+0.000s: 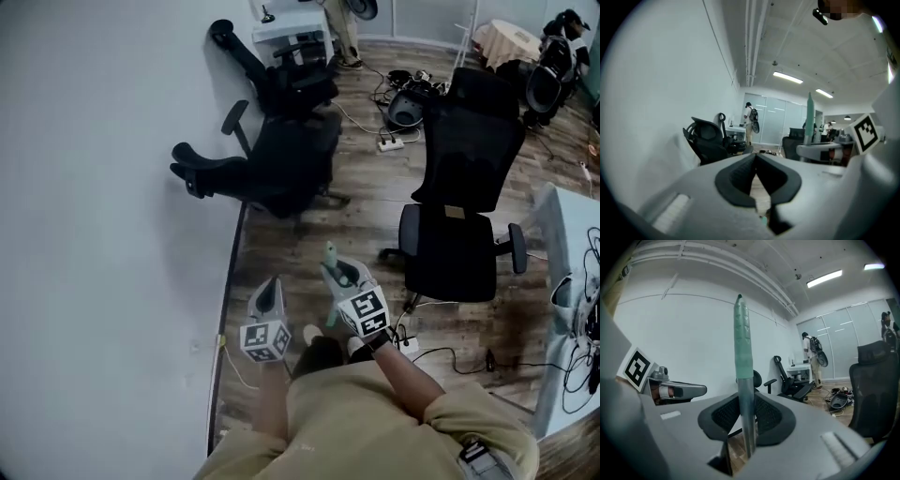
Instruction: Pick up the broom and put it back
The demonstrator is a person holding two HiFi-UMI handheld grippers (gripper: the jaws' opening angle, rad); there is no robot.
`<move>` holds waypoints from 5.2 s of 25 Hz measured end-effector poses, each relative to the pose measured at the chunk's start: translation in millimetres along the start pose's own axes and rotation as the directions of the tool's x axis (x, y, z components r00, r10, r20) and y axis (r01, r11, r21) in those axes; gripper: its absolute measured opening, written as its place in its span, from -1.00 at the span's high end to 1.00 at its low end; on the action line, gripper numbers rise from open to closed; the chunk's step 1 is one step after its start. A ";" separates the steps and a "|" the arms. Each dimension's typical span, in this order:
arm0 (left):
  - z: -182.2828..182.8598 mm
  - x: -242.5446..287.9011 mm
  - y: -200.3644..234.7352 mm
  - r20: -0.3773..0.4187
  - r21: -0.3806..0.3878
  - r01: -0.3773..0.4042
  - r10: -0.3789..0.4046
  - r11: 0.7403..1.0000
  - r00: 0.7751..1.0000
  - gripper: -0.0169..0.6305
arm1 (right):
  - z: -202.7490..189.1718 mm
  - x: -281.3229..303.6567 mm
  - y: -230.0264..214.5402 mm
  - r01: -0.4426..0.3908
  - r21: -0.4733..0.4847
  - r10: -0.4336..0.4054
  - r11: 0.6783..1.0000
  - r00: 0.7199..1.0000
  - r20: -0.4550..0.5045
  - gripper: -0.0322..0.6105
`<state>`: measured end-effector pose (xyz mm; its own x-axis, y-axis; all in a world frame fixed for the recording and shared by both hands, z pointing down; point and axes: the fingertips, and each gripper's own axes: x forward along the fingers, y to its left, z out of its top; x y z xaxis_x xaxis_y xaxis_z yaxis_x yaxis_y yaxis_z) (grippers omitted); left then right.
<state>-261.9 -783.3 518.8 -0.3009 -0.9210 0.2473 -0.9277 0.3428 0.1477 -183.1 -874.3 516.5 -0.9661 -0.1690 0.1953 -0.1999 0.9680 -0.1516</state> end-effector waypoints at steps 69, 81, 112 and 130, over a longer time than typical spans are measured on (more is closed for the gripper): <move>-269.4 -104.4 591.1 -0.252 -0.439 -0.726 0.703 0.529 0.665 0.95 | -415.8 678.2 410.1 -0.710 -0.025 0.516 0.704 0.535 -0.669 0.63; -279.5 -109.7 593.9 -0.279 -0.430 -0.736 0.698 0.523 0.659 0.95 | -419.0 719.0 457.1 -0.778 -0.007 0.602 0.629 0.492 -0.629 -0.10; -44.5 -175.7 502.9 0.043 -0.330 -0.704 0.755 0.629 0.654 0.95 | -52.2 463.2 398.8 -0.794 -0.081 0.758 0.602 0.600 -0.255 0.88; 60.9 -220.8 427.5 0.234 -0.084 -0.837 0.827 0.540 0.511 0.95 | 76.5 390.5 390.5 -0.681 -0.257 0.696 0.686 0.717 -0.043 0.89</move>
<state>-605.5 -444.7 469.0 -0.9729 -0.2299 0.0245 -0.2308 0.9719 -0.0465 -650.9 -576.5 459.4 -0.8246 0.5606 0.0762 0.5629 0.8264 0.0123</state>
